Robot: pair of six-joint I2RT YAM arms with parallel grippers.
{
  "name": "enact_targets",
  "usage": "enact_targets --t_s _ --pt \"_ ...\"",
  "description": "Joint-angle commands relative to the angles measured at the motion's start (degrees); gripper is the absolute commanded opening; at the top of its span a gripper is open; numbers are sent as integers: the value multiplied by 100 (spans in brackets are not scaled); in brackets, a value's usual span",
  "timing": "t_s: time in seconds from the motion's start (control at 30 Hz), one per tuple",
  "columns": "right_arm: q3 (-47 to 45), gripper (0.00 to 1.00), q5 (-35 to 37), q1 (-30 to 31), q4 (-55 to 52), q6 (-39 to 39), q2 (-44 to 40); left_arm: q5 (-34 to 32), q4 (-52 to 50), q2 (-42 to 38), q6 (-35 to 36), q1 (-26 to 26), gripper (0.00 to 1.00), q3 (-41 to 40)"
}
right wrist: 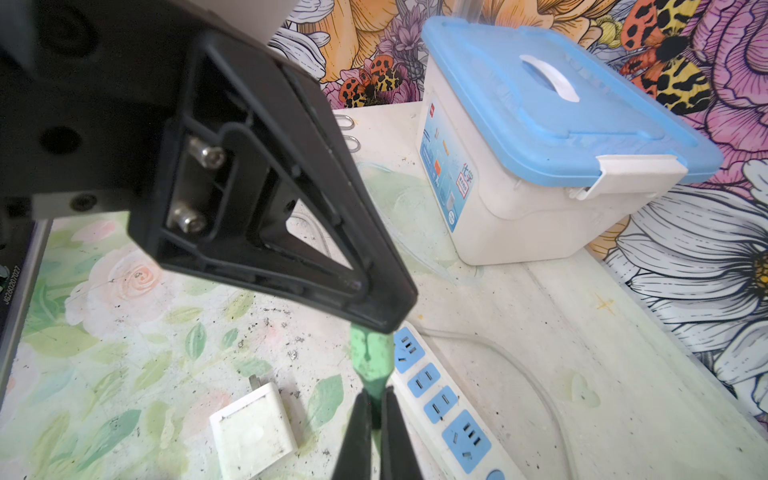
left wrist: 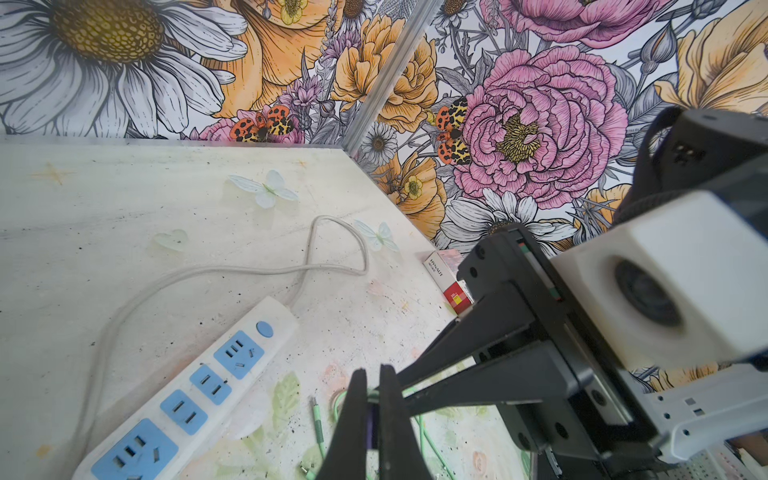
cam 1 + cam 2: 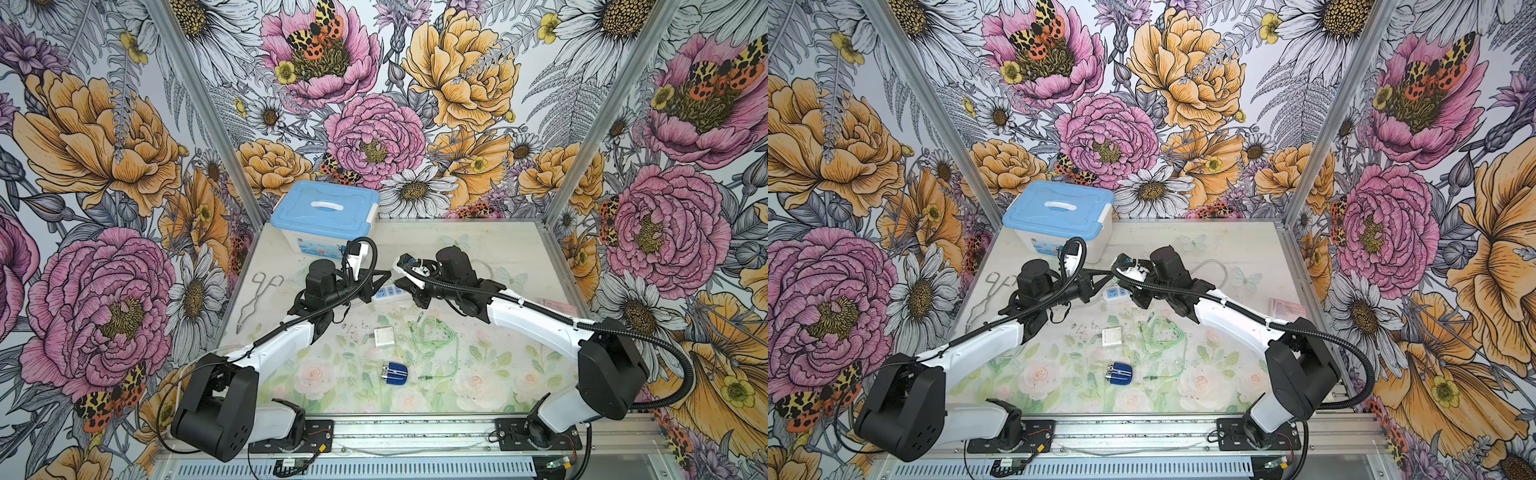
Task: Charge the electric shaver
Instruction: Pick up the charging cable from the center of the board.
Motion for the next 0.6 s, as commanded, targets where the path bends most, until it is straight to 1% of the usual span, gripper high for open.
enact_targets --t_s 0.0,0.03,0.1,0.23,0.27,0.33,0.4,0.5,0.57 --pt "192 0 -4 -5 261 49 60 254 223 50 -45 5 0 -54" --pt "190 0 15 -5 262 59 67 244 230 45 -46 24 0 -61" --pt "161 5 78 -5 252 98 36 271 235 25 -53 61 0 -72" --pt "-68 25 110 -65 211 112 -122 414 211 -83 -81 217 0 -112" --pt "-135 29 87 -85 168 77 -168 429 167 -116 -73 246 0 -116" --pt "-233 33 104 -125 76 75 -251 380 -36 -177 -6 243 0 -78" --pt "-324 35 22 -199 -38 90 -384 363 -151 -237 16 227 0 -64" --pt "-402 35 -493 -461 -240 184 -658 426 -382 -338 78 169 0 -47" --pt "-319 35 -1256 -749 -421 343 -710 501 -617 -419 173 118 0 -14"
